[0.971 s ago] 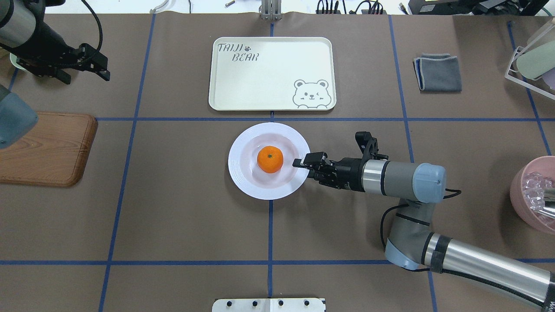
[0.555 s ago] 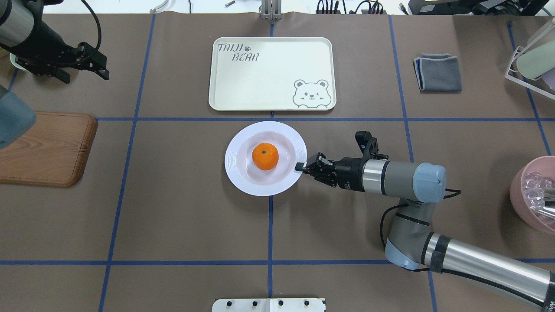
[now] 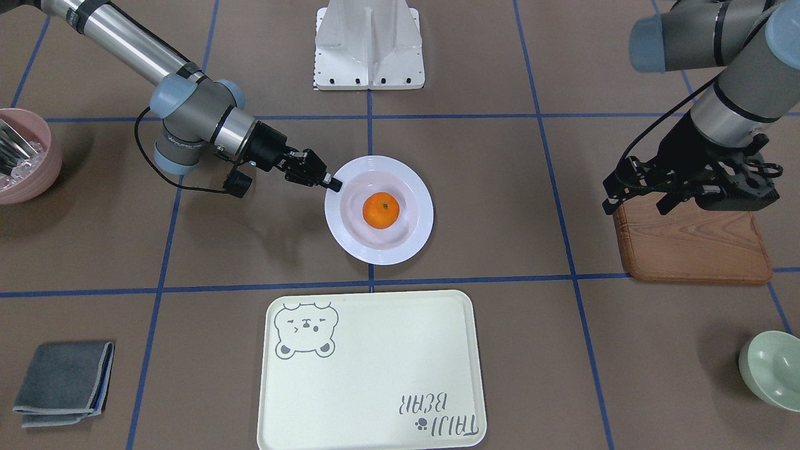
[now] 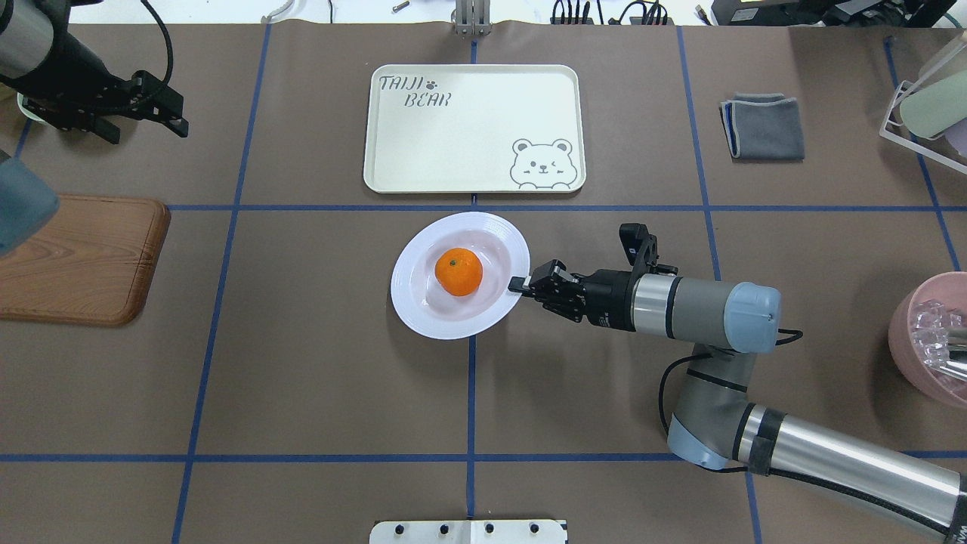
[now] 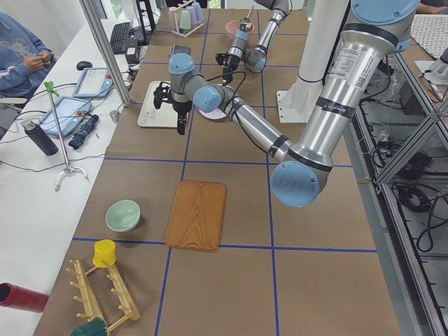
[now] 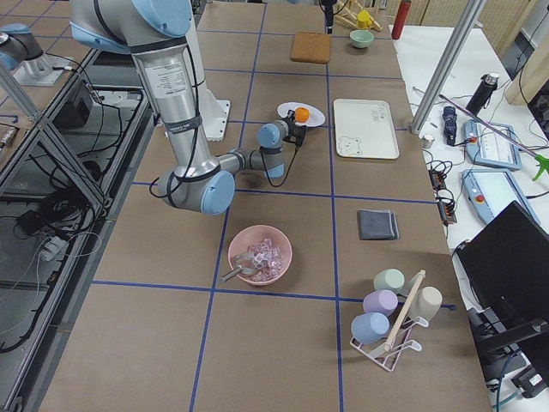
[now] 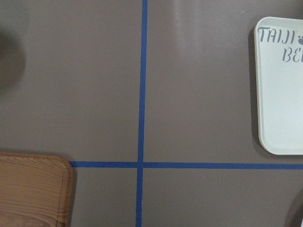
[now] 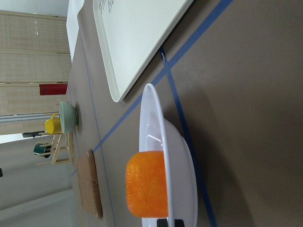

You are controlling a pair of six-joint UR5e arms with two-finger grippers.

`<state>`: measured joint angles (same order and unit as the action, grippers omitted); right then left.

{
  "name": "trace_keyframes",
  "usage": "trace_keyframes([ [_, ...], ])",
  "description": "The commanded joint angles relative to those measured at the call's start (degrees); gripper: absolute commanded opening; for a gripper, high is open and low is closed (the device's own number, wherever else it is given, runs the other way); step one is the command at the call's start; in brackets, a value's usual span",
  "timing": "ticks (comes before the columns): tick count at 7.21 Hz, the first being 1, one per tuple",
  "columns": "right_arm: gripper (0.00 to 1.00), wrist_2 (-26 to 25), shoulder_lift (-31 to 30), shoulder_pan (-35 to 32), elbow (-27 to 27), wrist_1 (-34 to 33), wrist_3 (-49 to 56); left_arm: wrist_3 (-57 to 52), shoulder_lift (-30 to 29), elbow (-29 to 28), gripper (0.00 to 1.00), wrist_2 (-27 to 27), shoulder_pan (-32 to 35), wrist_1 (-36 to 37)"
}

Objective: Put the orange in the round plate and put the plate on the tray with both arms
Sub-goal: 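Slide the plate with the right gripper onto the cream bear tray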

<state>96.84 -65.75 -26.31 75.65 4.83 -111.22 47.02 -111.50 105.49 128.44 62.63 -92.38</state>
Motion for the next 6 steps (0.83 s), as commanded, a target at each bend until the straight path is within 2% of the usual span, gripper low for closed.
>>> trace_keyframes([
  [1,0.0,-2.35,0.1,-0.06,0.28,2.89,-1.55,0.0,-0.03,-0.03,0.98,0.06,0.04,0.0],
  [4,0.0,-9.1,1.59,-1.19,0.11,4.92,-4.88,0.0,-0.03,-0.03,0.98,0.15,0.39,0.0],
  [6,0.0,-10.0,4.83,-5.23,-2.87,1.35,-7.34,0.0,-0.38,0.67,0.98,0.15,0.56,1.05],
])
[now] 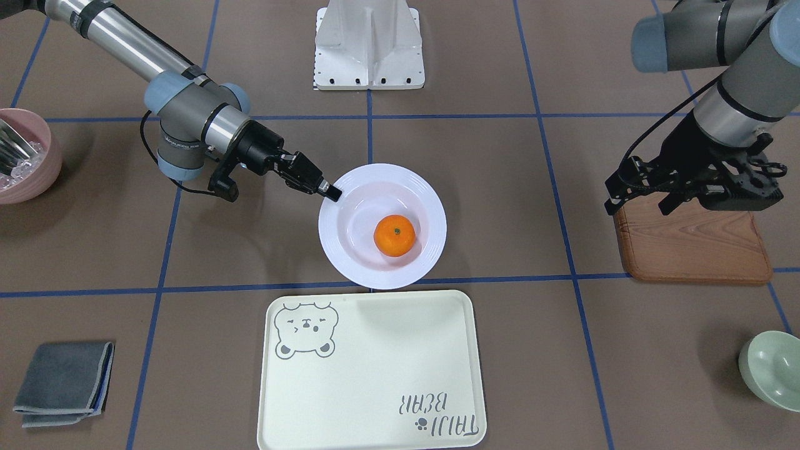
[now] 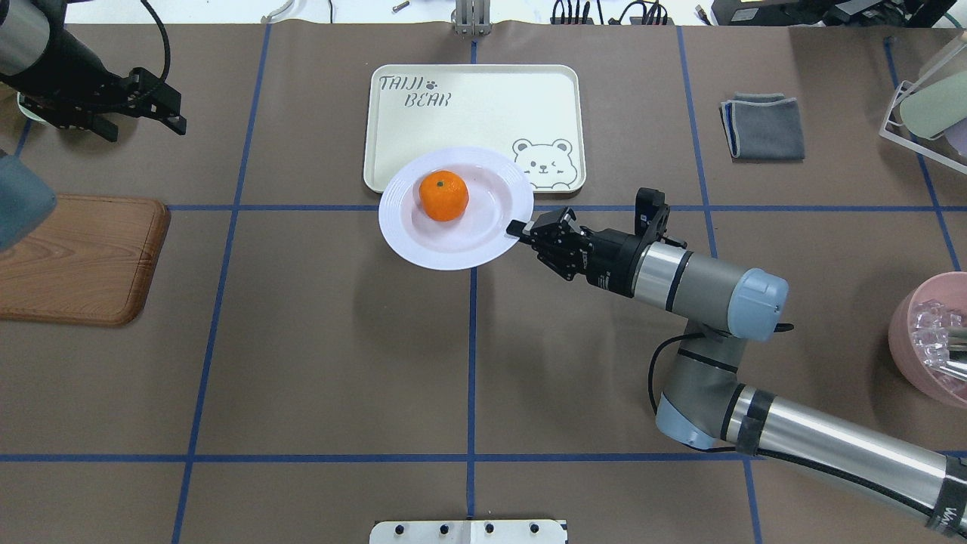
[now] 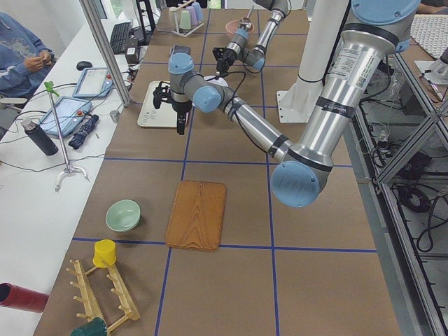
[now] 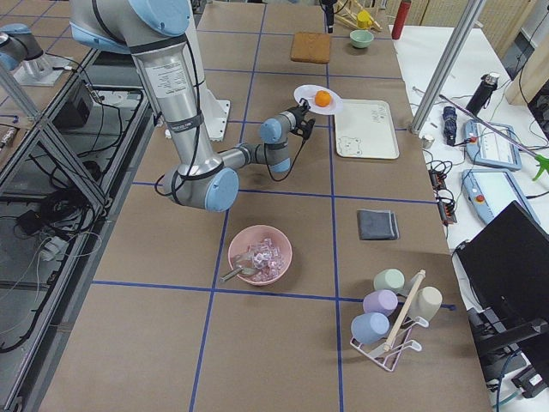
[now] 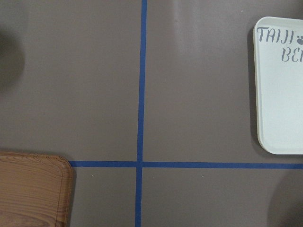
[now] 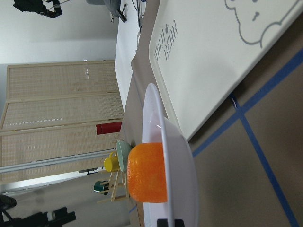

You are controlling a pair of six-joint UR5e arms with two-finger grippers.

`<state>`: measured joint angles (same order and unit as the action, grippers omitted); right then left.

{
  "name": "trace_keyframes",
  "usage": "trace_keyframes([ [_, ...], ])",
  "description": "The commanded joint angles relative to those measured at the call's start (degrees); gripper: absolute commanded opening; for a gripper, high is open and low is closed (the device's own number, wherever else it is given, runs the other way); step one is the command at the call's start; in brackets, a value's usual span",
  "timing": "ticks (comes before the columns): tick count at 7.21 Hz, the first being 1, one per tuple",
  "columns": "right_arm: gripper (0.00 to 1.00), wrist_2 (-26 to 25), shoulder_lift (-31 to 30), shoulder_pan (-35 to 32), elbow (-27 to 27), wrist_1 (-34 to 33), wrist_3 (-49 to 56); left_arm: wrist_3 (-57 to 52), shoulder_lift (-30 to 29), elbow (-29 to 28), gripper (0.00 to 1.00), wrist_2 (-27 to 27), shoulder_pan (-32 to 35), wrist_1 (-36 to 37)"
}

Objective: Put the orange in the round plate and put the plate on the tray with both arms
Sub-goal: 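Slide the plate with the right gripper onto the cream bear tray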

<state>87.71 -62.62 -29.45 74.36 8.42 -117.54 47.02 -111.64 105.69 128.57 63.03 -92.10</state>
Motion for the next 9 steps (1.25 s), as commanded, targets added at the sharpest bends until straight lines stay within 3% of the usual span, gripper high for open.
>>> trace_keyframes([
  [1,0.0,-4.1,3.37,-2.28,-2.54,-5.75,-1.55,0.0,-0.59,1.96,0.98,0.01,0.16,3.39],
  [2,0.0,-7.78,7.21,-2.28,-5.77,-10.04,-2.86,0.0,-0.68,2.85,0.98,-0.08,0.25,4.64],
  [5,0.0,-10.45,11.1,-3.07,-11.15,-19.1,-7.25,0.0,-0.77,3.12,0.98,-0.08,0.25,4.65],
  [6,0.0,-12.98,11.82,-3.07,-13.17,-19.66,-12.48,0.0,-0.77,3.12,0.98,-0.08,0.34,4.65],
  [9,0.0,-14.06,14.81,-2.9,-16.61,-20.46,-14.12,0.0,-0.77,3.21,0.98,-0.08,0.34,4.65],
])
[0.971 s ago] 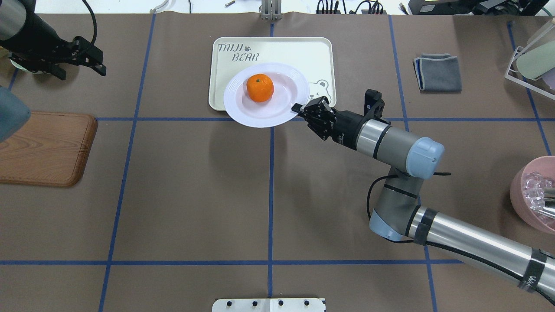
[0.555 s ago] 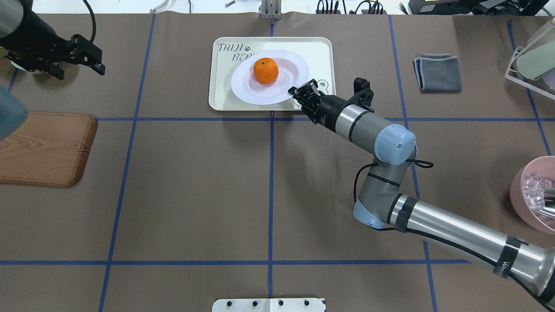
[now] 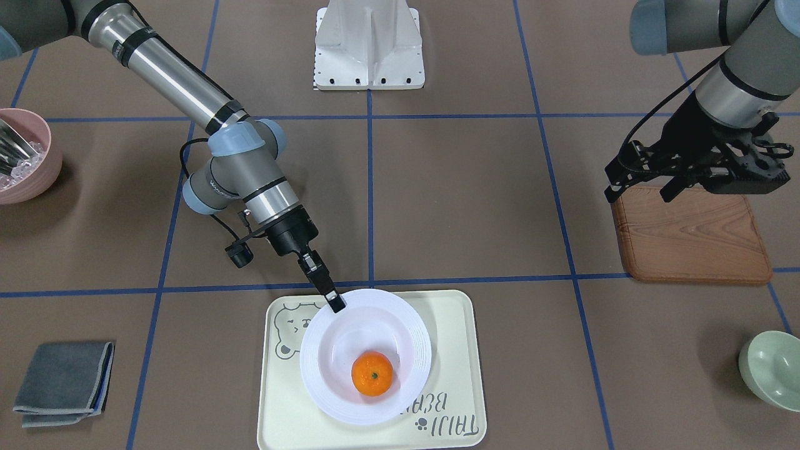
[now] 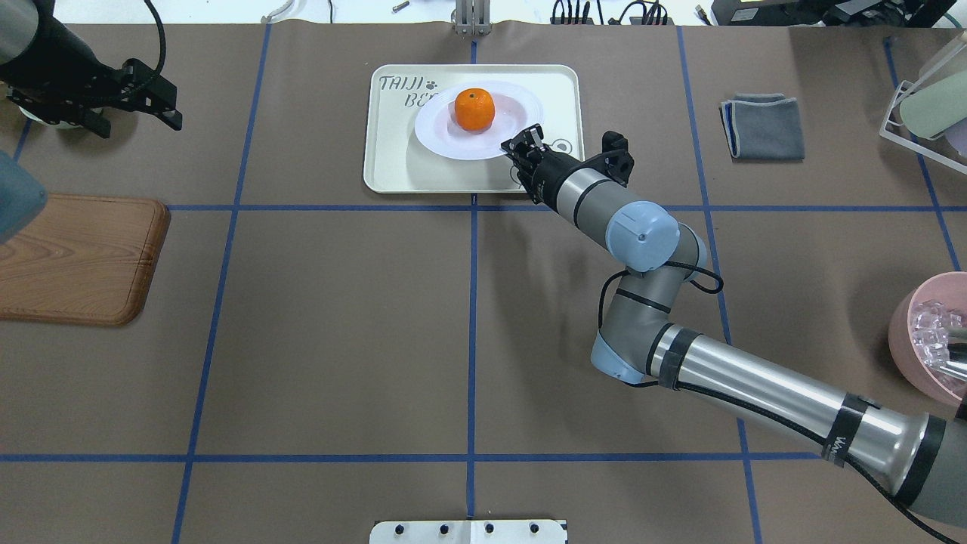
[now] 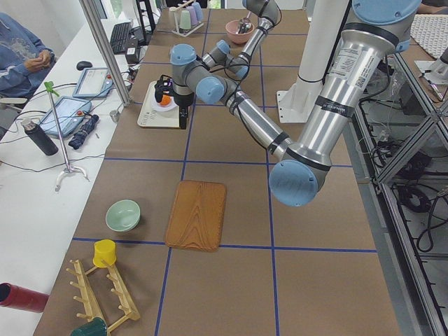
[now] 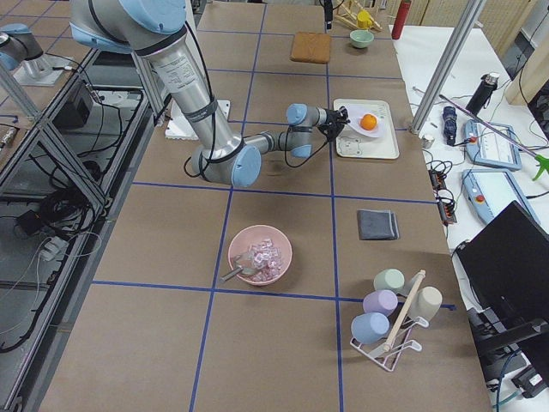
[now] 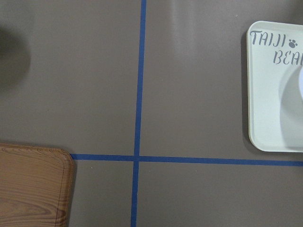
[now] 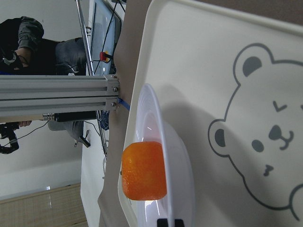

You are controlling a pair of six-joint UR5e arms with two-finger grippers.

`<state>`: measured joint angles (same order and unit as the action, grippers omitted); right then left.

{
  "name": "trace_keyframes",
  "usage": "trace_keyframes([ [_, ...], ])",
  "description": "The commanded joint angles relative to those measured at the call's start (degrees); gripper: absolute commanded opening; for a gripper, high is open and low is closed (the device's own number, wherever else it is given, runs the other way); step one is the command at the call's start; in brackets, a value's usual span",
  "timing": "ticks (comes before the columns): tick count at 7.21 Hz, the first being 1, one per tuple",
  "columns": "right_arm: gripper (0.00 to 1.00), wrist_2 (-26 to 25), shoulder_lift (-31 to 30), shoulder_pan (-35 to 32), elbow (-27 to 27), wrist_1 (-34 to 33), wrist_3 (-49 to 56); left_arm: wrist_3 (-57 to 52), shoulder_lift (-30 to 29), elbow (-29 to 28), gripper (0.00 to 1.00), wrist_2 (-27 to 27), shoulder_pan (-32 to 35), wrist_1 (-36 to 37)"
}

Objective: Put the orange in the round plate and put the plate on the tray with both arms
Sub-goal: 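Open the right gripper and release the plate on the tray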

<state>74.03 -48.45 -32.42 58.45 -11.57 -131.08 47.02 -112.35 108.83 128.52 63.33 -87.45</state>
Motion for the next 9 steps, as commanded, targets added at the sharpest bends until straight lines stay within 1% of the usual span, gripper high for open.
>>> trace_keyframes([
  [1,0.0,-0.47,0.73,0.25,-0.71,-0.56,-0.66,0.0,0.03,0.15,0.98,-0.02,0.03,0.0],
  [2,0.99,-0.47,0.64,0.25,-0.53,-0.56,-0.75,0.0,0.03,0.33,0.98,-0.02,0.03,0.0],
  [3,1.0,-0.29,0.47,0.33,0.34,-0.56,-0.4,0.0,0.03,0.33,0.98,-0.02,0.03,0.09],
  [4,1.0,-0.03,-1.97,0.94,4.52,-0.56,0.12,0.0,-0.06,0.5,0.98,0.07,0.21,0.09],
  [5,1.0,-0.03,-5.74,2.17,11.0,-0.56,1.95,0.0,-0.06,0.5,0.98,0.07,0.3,0.09],
  [6,1.0,0.06,-10.39,4.79,17.42,-0.73,3.02,0.0,-0.06,0.42,0.98,0.07,0.39,0.09],
  [7,1.0,0.06,-13.91,6.47,21.92,-0.73,3.72,0.0,0.03,0.42,0.98,0.07,0.47,0.09],
  [8,1.0,0.58,-16.3,6.66,24.4,-0.73,6.34,0.0,0.03,0.33,0.98,-0.02,0.56,0.09],
  [9,1.0,5.64,-19.45,6.14,26.17,-0.73,16.02,0.0,0.03,0.15,0.98,-0.02,0.56,0.09],
])
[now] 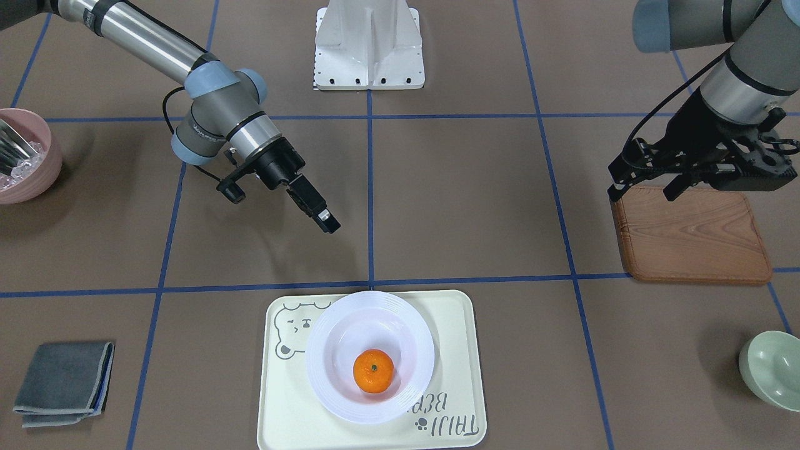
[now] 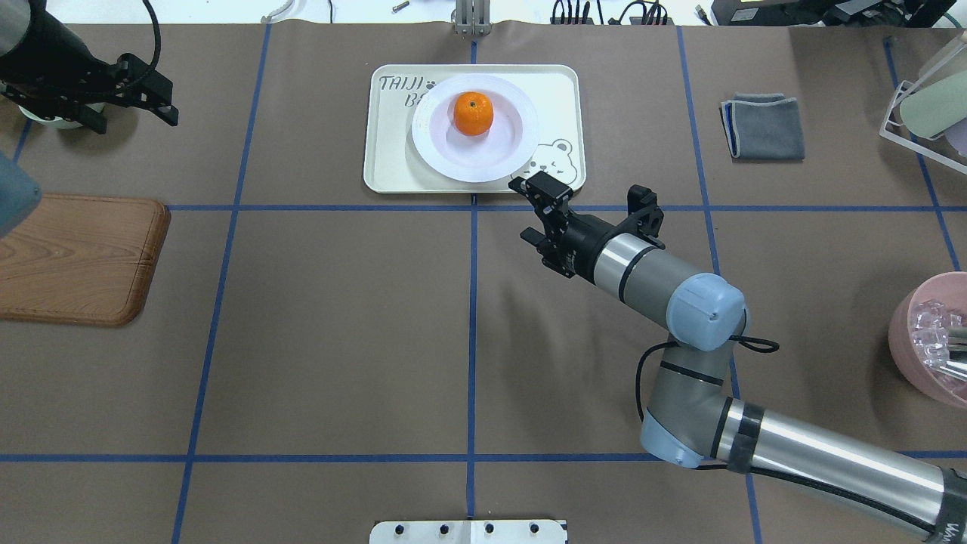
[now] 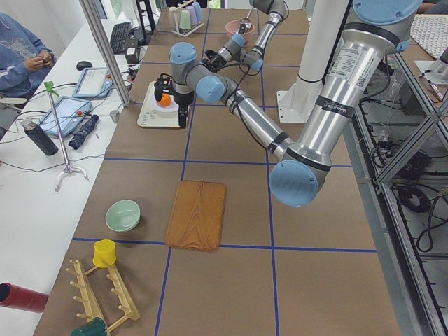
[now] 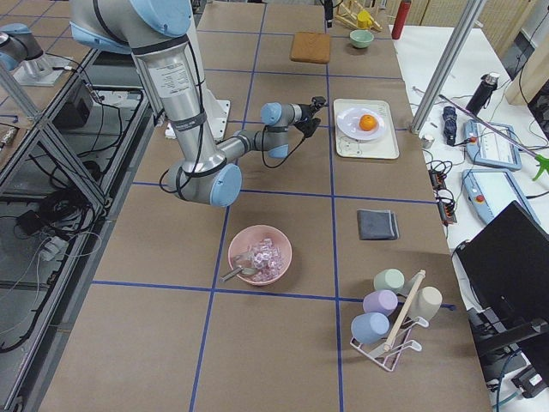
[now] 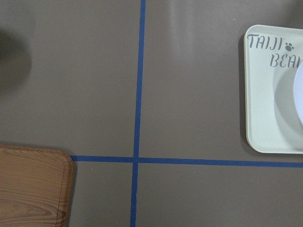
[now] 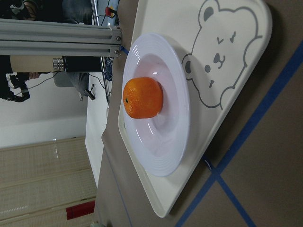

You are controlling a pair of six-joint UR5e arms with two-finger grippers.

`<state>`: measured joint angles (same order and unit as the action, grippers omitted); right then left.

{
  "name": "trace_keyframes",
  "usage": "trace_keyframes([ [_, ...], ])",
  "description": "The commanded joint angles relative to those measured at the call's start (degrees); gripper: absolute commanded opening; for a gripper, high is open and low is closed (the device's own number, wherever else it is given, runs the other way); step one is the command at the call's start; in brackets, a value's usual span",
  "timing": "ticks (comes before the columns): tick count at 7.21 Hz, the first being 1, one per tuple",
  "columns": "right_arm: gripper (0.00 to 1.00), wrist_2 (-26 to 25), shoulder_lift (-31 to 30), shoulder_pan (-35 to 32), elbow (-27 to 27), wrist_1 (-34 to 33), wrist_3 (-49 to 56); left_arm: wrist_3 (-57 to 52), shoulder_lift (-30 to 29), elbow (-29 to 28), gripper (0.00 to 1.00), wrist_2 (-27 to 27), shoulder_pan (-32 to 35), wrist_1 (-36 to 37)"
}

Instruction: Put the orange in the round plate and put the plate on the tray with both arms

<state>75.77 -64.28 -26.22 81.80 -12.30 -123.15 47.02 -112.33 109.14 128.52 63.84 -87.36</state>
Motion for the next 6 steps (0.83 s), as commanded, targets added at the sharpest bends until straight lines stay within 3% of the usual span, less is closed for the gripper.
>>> trace_keyframes([
  [1,1.0,10.21,-4.88,-4.59,3.88,-2.44,18.02,0.0,0.18,-0.07,0.98,-0.03,0.05,-0.09],
  [3,1.0,32.22,-4.28,-20.28,6.51,-18.73,37.78,0.0,0.19,0.02,0.98,-0.2,0.05,-0.09],
  [4,1.0,40.78,-4.37,-27.24,6.96,-25.08,50.78,-0.09,0.36,0.02,0.98,-0.29,0.05,-0.18],
  [6,1.0,51.36,-7.07,-38.59,7.32,-33.71,72.33,-8.82,1.41,-0.15,0.98,-0.73,2.14,0.09],
])
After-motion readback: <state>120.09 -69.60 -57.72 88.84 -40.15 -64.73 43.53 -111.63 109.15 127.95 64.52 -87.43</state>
